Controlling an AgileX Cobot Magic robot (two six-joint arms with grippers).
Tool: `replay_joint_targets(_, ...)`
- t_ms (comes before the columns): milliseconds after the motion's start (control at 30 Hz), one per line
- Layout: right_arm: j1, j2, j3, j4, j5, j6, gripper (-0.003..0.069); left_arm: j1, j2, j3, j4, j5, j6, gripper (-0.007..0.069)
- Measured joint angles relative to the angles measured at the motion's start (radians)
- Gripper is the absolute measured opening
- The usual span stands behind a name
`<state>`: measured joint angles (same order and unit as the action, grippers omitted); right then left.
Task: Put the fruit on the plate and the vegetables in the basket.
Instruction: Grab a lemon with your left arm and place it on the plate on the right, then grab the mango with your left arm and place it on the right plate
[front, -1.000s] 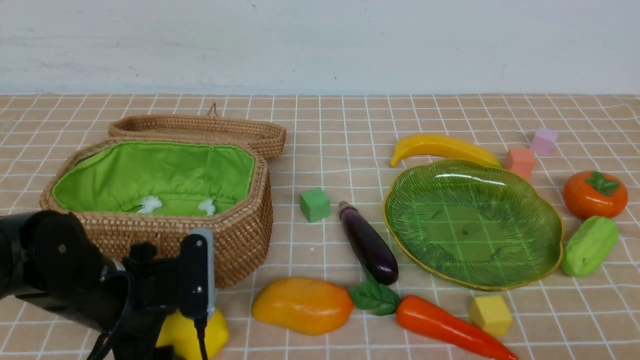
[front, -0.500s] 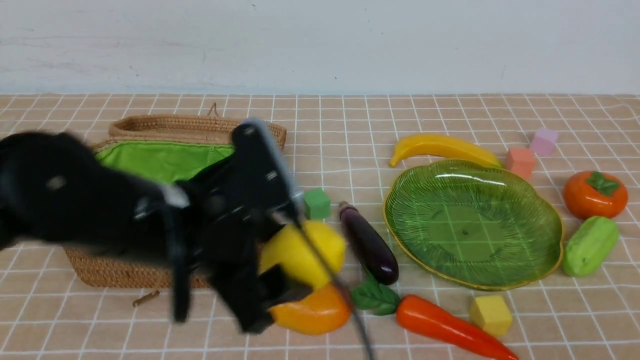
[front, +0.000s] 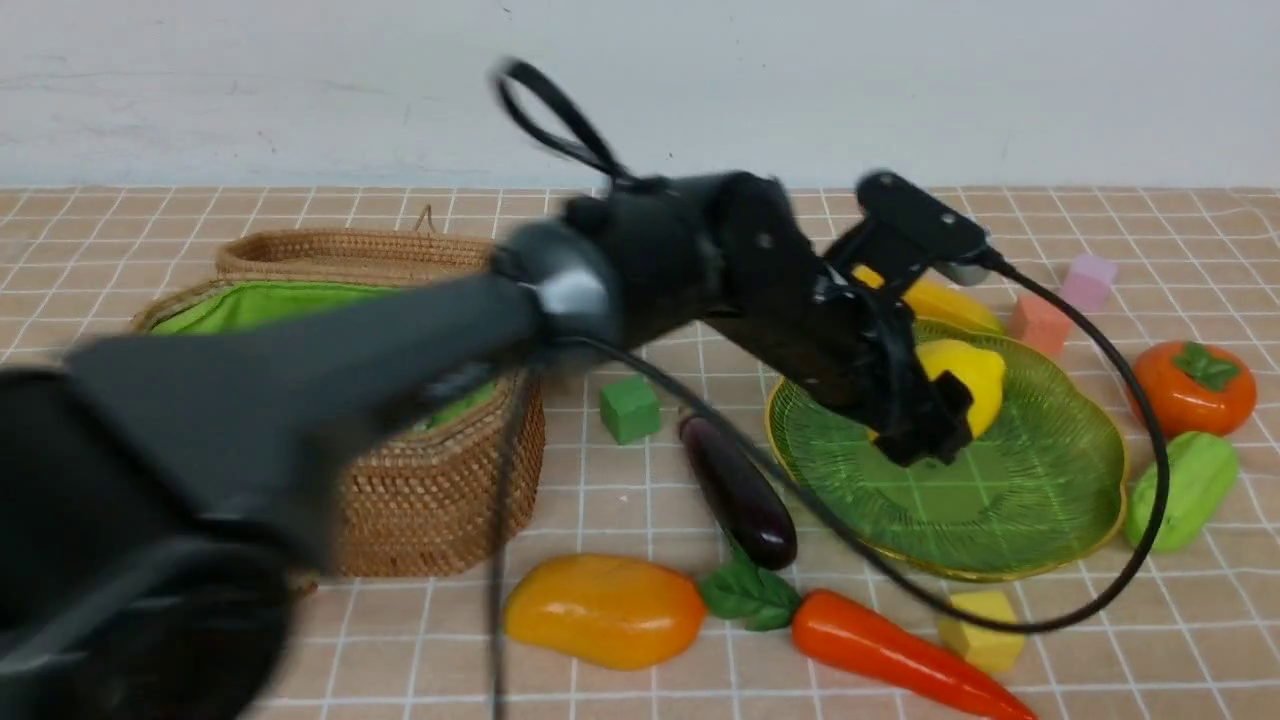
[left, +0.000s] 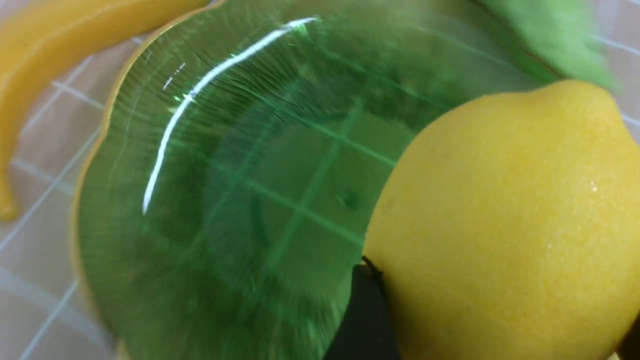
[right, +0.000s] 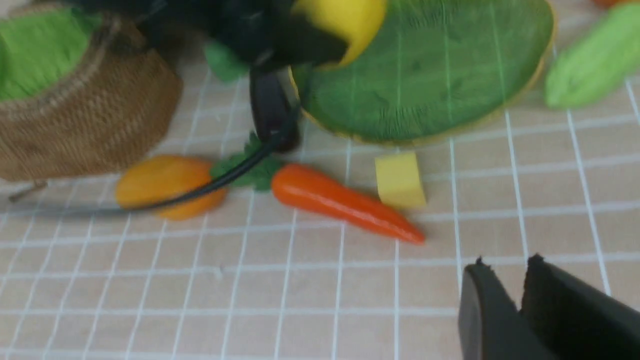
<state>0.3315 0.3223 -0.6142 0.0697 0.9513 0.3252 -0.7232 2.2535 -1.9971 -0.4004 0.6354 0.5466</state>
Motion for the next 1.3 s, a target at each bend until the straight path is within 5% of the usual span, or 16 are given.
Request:
replay_joint_targets(167, 0.000, 0.000, 0.000, 0.020, 0.049, -0.028, 0.0140, -0.014, 0.231, -0.325, 0.101, 0.103, -0.042, 0.0556)
replay_joint_targets(433, 0.000, 0.000, 0.000, 0.032, 0.057, -0.057, 0.0140, -0.014, 0.246, -0.370, 0.116, 0.131, -0.167, 0.0657)
replay_joint_targets(600, 0.000, 0.000, 0.000, 0.041, 0.056, -0.078, 0.0140, -0.014, 0.138, -0.368, 0.116, 0.375, -0.206, 0.0648)
replay_joint_targets(700, 0.000, 0.000, 0.000, 0.042, 0.056, -0.091, 0.0143, -0.014, 0.039, -0.331, 0.122, 0.517, -0.208, 0.0596)
replay_joint_targets(833, 0.000, 0.000, 0.000, 0.043, 0.047, -0.118, 0.0146, -0.016, -0.178, -0.149, 0.212, 0.591, -0.138, 0.0422)
replay_joint_targets(900, 0.000, 0.000, 0.000, 0.043, 0.036, -0.126, 0.0148, -0.016, -0.286, -0.012, 0.274, 0.598, -0.044, 0.0302)
replay_joint_targets(1000, 0.000, 0.000, 0.000, 0.043, 0.033, -0.130, 0.0150, -0.015, -0.393, 0.181, 0.325, 0.601, 0.097, 0.0237)
replay_joint_targets(1167, 0.000, 0.000, 0.000, 0.043, 0.032, -0.138, 0.0150, -0.015, -0.461, 0.437, 0.344, 0.514, 0.250, 0.0332)
replay_joint_targets(1300, 0.000, 0.000, 0.000, 0.043, 0.032, -0.157, 0.0151, -0.015, -0.434, 0.604, 0.400, 0.262, 0.285, 0.0592)
